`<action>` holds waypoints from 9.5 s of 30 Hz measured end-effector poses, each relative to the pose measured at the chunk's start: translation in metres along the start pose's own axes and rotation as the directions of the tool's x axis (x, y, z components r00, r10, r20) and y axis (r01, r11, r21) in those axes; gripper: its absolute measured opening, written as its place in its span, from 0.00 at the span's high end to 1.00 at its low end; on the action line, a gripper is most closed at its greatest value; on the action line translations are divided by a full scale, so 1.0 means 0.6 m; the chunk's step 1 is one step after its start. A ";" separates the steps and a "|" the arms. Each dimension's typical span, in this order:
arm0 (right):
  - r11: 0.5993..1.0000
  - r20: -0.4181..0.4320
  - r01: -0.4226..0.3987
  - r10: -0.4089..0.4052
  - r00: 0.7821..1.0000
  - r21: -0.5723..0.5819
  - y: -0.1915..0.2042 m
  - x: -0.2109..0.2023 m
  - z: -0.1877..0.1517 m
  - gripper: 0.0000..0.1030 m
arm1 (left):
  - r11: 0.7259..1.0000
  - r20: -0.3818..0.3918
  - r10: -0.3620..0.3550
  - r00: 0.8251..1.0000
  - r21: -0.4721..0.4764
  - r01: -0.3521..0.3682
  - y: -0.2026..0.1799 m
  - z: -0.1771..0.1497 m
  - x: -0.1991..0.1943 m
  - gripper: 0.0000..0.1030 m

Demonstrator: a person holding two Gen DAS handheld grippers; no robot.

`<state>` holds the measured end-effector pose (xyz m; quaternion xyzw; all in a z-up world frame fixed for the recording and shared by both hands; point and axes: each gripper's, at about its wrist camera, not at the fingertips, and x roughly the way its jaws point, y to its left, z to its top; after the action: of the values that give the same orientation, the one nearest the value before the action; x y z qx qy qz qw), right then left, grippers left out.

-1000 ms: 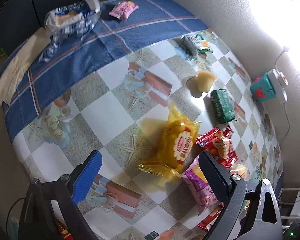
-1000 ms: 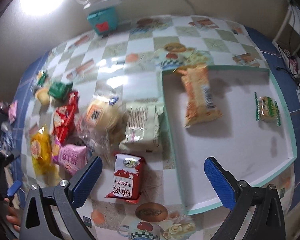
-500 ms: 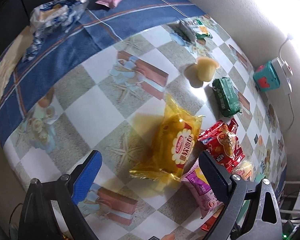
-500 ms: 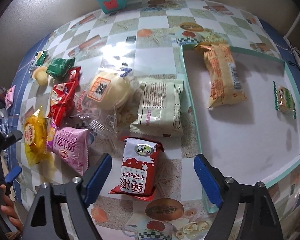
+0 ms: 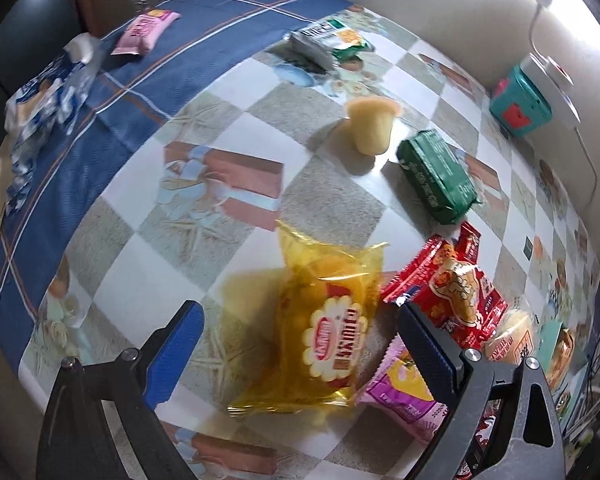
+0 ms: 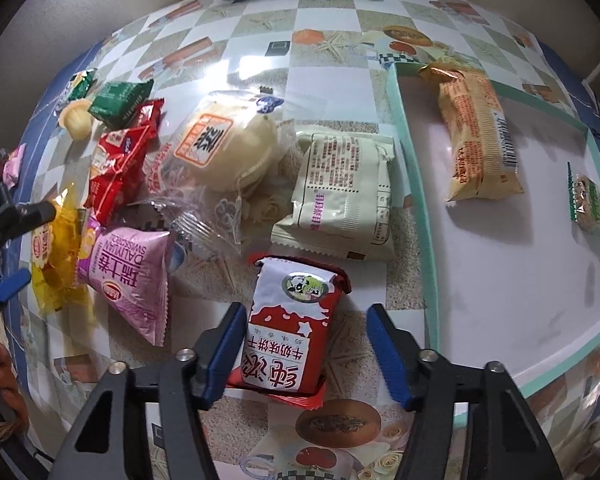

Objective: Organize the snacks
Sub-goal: 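Grasp the red-white milk biscuit pack with the right tool while the left grasps yellow bread bag, then lift both packets and carry them over the white tray, then open the left tool over the tray while the right tool releases the milk pack, then move both tools back over the snacks beside the tray, then grasp the pink roll pack with the left tool while the right grasps the white-green biscuit pack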

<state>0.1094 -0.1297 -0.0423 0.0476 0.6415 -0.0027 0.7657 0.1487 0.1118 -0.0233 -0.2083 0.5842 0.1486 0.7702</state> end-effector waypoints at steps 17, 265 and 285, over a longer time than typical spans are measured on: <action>0.998 -0.012 0.039 -0.040 0.999 -0.050 0.016 0.019 -0.008 0.50 | 0.999 -0.023 0.007 1.000 0.042 -0.006 -0.020 -0.014 0.033 0.48; 0.999 0.184 0.025 -0.031 0.982 0.037 -0.052 -0.029 0.082 0.39 | 0.992 -0.139 0.019 0.990 0.129 -0.001 -0.072 -0.083 0.048 0.35; 1.000 0.159 0.003 -0.008 0.987 0.031 -0.045 -0.007 0.083 0.51 | 0.993 -0.135 0.016 0.991 0.118 0.000 -0.065 -0.083 0.041 0.38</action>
<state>0.1557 -0.1608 -0.0312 0.0569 0.5785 -0.0185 0.8135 0.1324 0.0528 -0.0529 -0.1699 0.6437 0.1027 0.7391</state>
